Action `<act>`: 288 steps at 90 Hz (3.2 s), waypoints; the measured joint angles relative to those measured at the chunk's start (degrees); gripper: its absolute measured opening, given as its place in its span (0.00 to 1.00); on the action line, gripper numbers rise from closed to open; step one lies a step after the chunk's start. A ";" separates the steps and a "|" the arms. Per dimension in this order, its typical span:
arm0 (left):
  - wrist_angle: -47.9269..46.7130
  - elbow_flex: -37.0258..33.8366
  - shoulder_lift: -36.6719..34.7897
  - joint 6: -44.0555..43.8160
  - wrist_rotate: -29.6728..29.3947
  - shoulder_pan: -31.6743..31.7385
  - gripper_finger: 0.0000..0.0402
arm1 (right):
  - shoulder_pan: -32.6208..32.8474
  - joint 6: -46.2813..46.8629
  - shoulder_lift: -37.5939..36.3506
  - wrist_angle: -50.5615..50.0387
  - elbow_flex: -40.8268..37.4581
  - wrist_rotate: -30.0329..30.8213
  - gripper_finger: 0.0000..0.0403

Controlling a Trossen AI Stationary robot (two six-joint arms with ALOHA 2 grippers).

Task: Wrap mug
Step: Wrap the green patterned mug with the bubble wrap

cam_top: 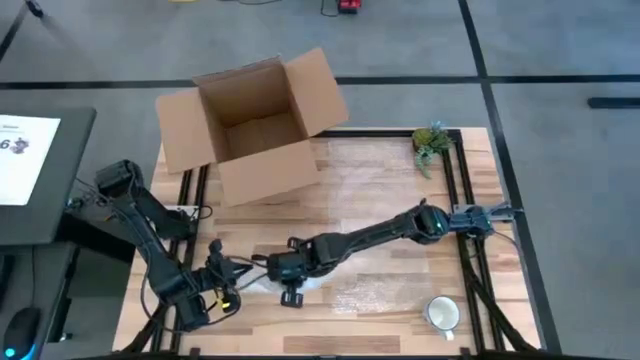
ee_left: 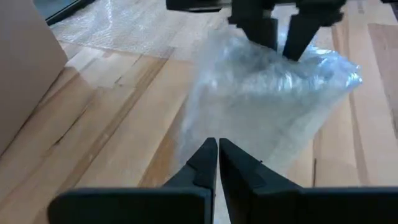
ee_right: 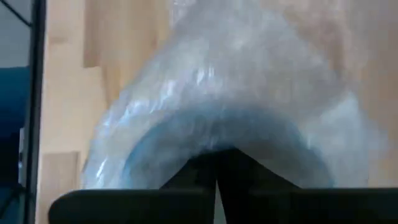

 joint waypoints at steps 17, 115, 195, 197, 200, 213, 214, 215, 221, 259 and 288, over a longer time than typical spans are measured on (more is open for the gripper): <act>0.91 0.07 0.00 0.28 2.14 -0.37 0.00 | 0.17 -0.38 -0.02 0.05 0.16 0.03 0.00; 1.73 0.07 0.00 1.40 2.68 -0.35 0.00 | 0.10 -4.74 -0.30 0.04 0.24 0.31 0.00; 1.77 0.07 0.00 1.40 2.64 -0.35 0.00 | -0.07 -3.24 -0.33 3.86 0.05 6.10 0.00; 1.77 0.07 0.00 1.40 2.64 -0.35 0.00 | -0.09 -3.24 -0.33 4.10 0.00 6.12 0.00; 1.81 0.07 0.00 1.40 2.63 -0.35 0.00 | -0.09 -3.24 -0.33 4.17 -0.04 6.12 0.00; 1.96 0.07 0.00 1.40 2.63 -0.34 0.00 | -0.09 -3.19 -0.26 5.50 -0.09 6.15 0.00; 1.99 0.07 0.00 1.40 2.61 -0.35 0.00 | -0.09 -3.19 -0.26 5.55 -0.09 6.13 0.00; 2.00 0.07 0.00 1.40 2.61 -0.33 0.00 | -0.09 -3.19 -0.26 5.59 -0.09 6.12 0.00; 2.12 0.07 0.00 1.40 2.52 -0.31 0.00 | -0.09 -3.07 -0.23 5.62 -0.10 6.12 0.00; 10.82 0.09 0.00 8.98 -1.63 0.75 0.00 | -3.18 0.63 4.02 3.63 0.16 0.31 0.00; 12.70 0.09 0.00 11.39 -1.43 0.74 0.00 | -1.99 -1.19 3.51 3.76 1.11 0.47 0.00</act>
